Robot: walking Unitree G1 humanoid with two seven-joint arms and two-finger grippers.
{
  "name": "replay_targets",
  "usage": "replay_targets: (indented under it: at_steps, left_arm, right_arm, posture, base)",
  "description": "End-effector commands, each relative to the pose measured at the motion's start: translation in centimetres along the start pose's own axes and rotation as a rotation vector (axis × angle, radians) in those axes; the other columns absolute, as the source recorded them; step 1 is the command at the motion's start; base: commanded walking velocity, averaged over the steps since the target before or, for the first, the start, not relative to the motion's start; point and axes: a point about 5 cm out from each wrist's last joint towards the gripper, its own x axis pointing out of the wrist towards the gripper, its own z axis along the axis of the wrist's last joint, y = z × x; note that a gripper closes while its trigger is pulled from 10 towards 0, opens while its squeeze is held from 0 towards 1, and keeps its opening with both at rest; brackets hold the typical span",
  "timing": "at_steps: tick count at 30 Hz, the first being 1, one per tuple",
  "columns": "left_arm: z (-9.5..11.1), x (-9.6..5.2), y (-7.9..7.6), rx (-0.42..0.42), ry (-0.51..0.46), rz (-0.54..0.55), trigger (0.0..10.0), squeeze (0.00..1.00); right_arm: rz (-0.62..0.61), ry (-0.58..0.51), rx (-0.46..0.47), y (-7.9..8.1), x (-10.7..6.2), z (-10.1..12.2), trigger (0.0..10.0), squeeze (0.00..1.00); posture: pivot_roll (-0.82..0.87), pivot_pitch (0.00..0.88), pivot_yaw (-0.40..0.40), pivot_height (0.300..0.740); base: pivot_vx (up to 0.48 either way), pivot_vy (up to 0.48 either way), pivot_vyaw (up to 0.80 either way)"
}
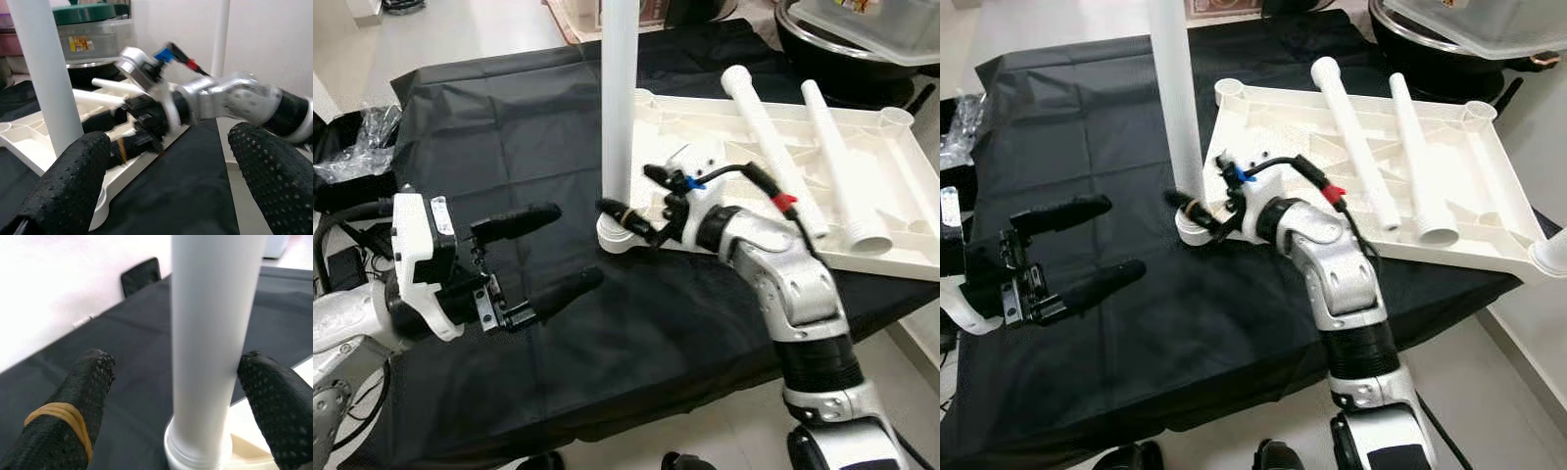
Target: Building children table
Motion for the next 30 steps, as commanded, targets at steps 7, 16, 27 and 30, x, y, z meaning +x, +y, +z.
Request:
replay_targets:
  at_steps: [7,16,27,30]
  left_arm:
    - [0.3,-0.8,-0.2,0.018,0.027,0.009,10.0,0.0]
    - [0.3,-0.8,-0.4,0.014,0.031,0.008,10.0,0.0]
    - [0.3,-0.6,-0.4,0.013,0.028,0.008,10.0,0.0]
    - [0.3,-0.5,-0.3,0.015,0.026,0.008,10.0,0.0]
  right_arm:
    - [0.083,-0.052,-0.027,-2.2,1.8,2.0,10.0,0.92]
    - [0.139,-0.047,-0.064,-3.5,1.8,3.3,10.0,0.0]
    - [0.188,-0.06,-0.075,-4.2,1.5,3.6,0.0,0.0]
    - [0.136,-0.065,-0.081,-3.9,1.9,3.3,0.0,0.0]
  posture:
    - [0.05,0.246,-0.023,0.74]
    - [0.06,0.249,-0.023,0.74]
    - [0.05,0.239,-0.024,0.74]
    - [0.05,0.228,-0.029,0.74]
  base:
    - [0.0,0.0,0.0]
    - [0.0,0.0,0.0]
    - [0.0,0.0,0.0]
    - [0.0,0.0,0.0]
